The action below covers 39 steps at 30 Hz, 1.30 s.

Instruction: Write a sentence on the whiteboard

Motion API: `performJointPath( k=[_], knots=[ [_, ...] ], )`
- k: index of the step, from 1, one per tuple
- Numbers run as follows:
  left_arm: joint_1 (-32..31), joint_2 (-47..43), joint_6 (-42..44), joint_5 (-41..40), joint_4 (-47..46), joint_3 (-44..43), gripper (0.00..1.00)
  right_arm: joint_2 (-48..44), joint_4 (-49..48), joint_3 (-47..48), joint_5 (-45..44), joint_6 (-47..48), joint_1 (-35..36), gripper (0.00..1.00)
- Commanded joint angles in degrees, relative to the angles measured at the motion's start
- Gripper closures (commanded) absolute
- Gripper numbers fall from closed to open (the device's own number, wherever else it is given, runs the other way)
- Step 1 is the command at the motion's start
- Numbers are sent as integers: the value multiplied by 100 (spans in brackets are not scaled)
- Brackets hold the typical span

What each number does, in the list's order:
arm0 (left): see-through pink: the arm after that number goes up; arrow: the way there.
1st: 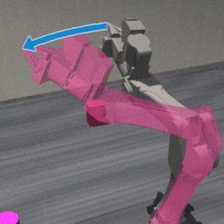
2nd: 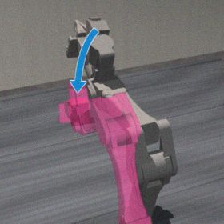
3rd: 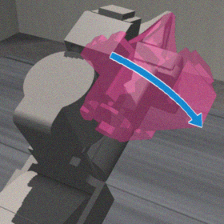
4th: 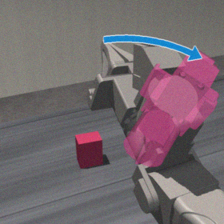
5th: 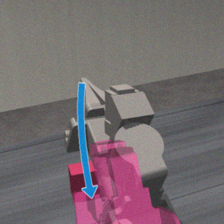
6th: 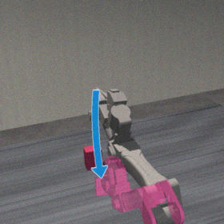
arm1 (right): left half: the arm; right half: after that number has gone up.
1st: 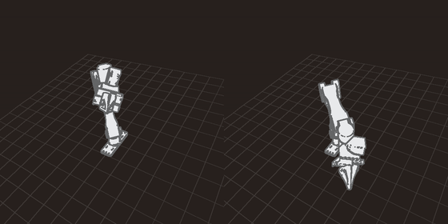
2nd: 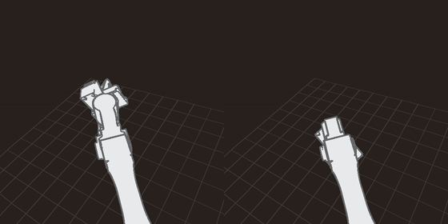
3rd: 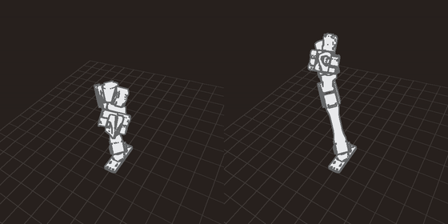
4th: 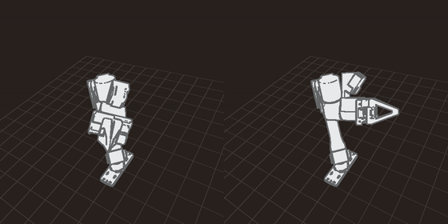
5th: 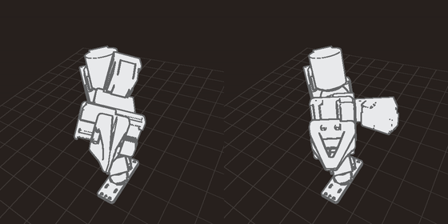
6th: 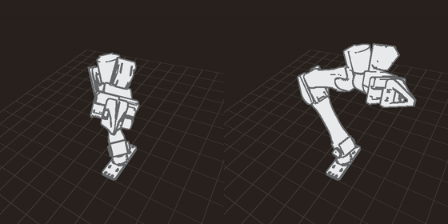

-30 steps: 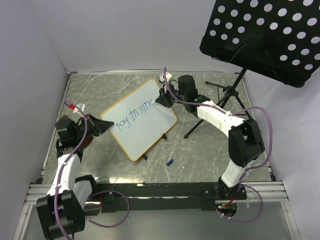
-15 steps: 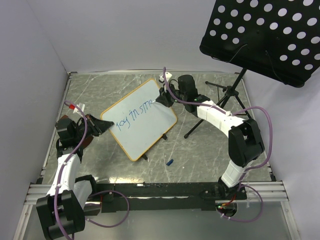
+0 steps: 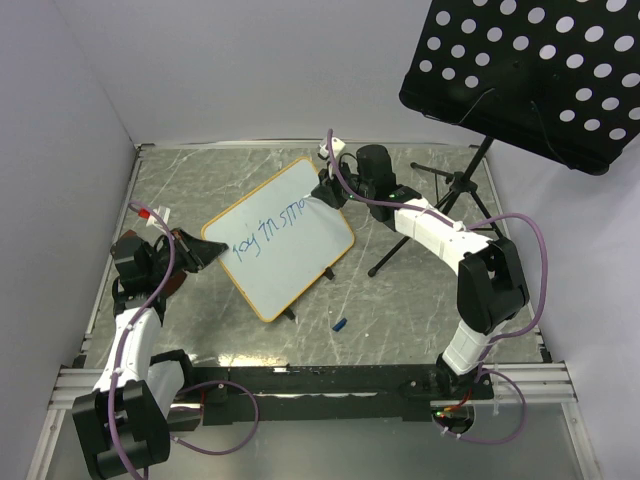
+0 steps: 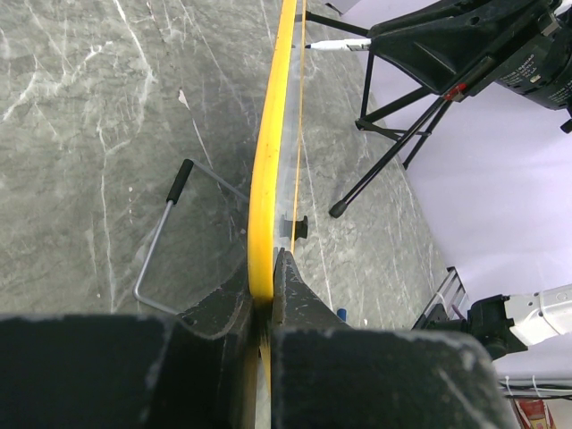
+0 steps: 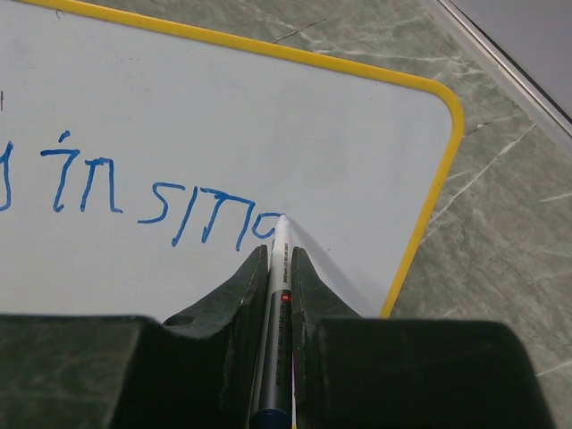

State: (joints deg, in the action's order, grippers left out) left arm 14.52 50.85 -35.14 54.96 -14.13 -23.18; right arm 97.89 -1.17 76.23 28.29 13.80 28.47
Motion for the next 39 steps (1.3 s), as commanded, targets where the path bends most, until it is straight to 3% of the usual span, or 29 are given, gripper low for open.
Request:
performJointPath(
  k=[1, 39],
  knots=[
    [-90, -5, 683, 111, -55, -108, 99, 125, -6, 182, 53, 61, -25, 100],
    [-81, -23, 675, 147, -90, -108, 99, 29, 275, -152, -8, 272, -78, 100]
  ],
)
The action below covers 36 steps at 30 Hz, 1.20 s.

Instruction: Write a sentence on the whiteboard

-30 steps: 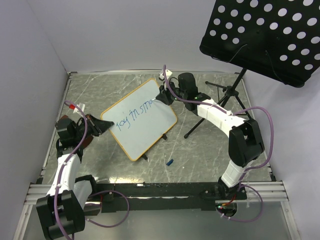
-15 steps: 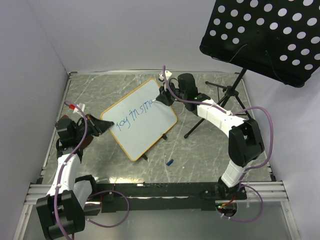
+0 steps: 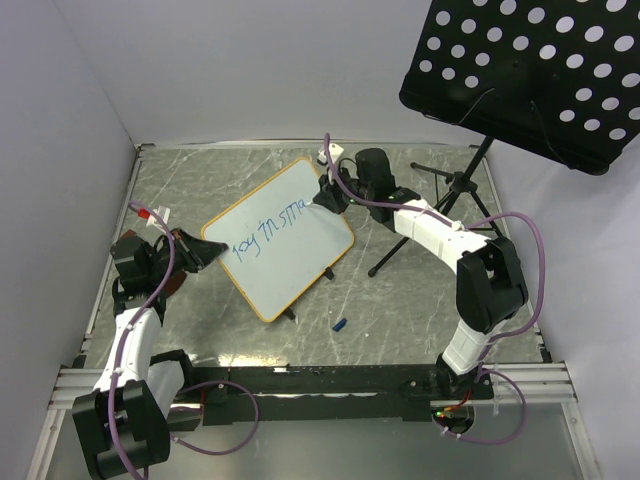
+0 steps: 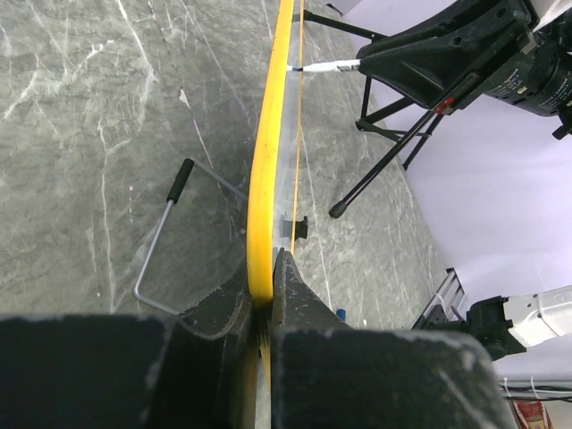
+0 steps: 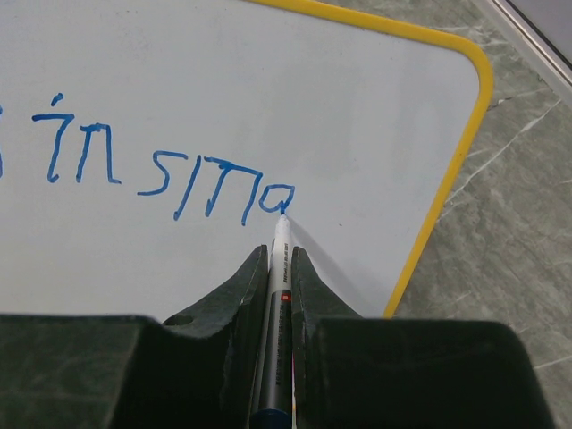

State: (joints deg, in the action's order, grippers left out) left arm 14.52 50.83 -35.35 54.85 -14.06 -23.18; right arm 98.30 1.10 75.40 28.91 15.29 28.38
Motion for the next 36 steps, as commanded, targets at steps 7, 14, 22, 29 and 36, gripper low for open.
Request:
performJointPath(
  k=[7, 14, 22, 29, 36],
  knots=[
    [-90, -20, 679, 157, -97, -99, 99, -144, -66, -121, 27, 27, -175, 100],
    [-81, -20, 688, 157, -79, -108, 99, -241, -321, 89, 300, -219, -245, 100],
    [-81, -12, 688, 149, -79, -108, 99, 154, -304, 581, 238, -342, -254, 100],
    [-90, 6, 688, 149, -79, -108, 99, 330, -313, 783, 133, -430, -254, 100],
    [-90, 6, 688, 149, -70, -108, 99, 523, -260, 942, 71, -474, -254, 100]
  ],
)
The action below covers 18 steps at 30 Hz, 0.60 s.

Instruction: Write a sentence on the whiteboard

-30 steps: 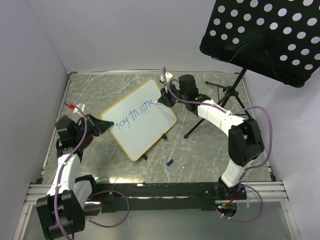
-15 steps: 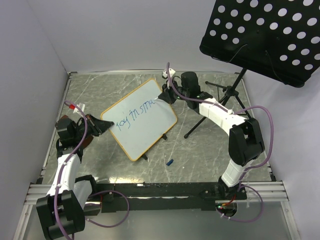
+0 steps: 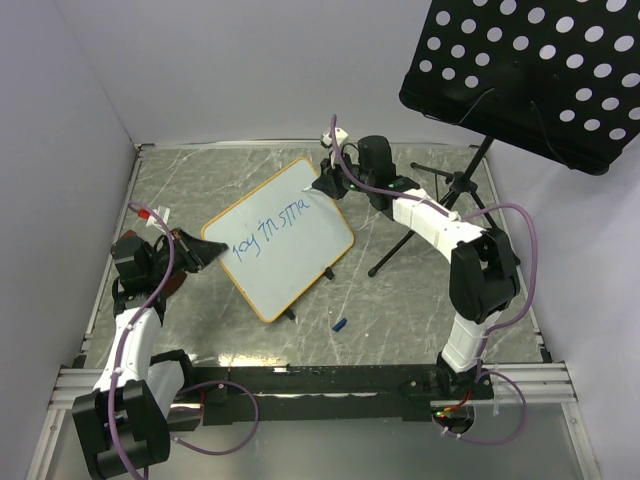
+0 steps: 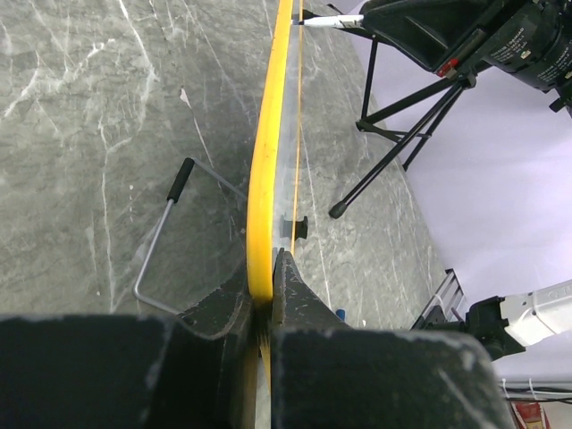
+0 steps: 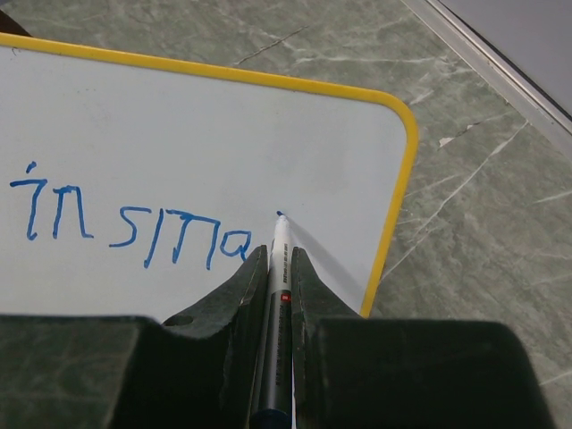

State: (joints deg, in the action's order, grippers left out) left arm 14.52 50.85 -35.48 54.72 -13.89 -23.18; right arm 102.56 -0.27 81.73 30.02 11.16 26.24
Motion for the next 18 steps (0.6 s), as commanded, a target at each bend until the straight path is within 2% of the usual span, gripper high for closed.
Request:
performJointPath(
  k=[1, 18],
  knots=[
    [-81, 4, 710, 162, -88, -108, 99, 97, -87, 308, -31, -52, -31, 100],
    [-81, -23, 718, 144, -88, -108, 99, -395, 1, -544, 188, 255, -31, 100]
  ],
)
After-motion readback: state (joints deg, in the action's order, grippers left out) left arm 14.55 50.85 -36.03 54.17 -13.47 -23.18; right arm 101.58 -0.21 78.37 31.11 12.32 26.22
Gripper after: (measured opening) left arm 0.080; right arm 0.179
